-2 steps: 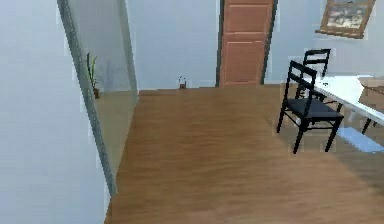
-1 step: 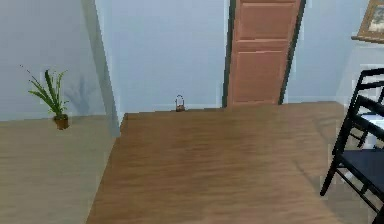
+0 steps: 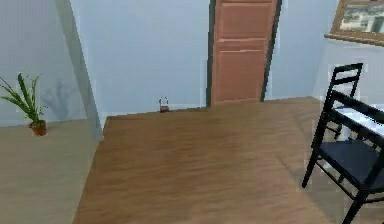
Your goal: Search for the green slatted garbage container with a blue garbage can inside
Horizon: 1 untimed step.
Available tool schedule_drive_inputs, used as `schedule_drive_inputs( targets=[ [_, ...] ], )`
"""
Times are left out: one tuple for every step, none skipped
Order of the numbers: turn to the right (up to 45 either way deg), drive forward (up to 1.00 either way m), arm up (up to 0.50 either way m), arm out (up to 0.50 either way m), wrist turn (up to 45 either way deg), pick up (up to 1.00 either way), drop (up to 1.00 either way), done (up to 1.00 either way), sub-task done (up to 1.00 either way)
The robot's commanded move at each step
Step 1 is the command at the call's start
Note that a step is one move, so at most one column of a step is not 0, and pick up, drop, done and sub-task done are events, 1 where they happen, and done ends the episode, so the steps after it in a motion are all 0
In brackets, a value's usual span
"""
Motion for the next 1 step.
schedule_drive_inputs(
  targets=[
    [0.0, 0.65, 0.00, 0.00, 0.0, 0.00, 0.00, 0.00, 0.00]
  ],
)
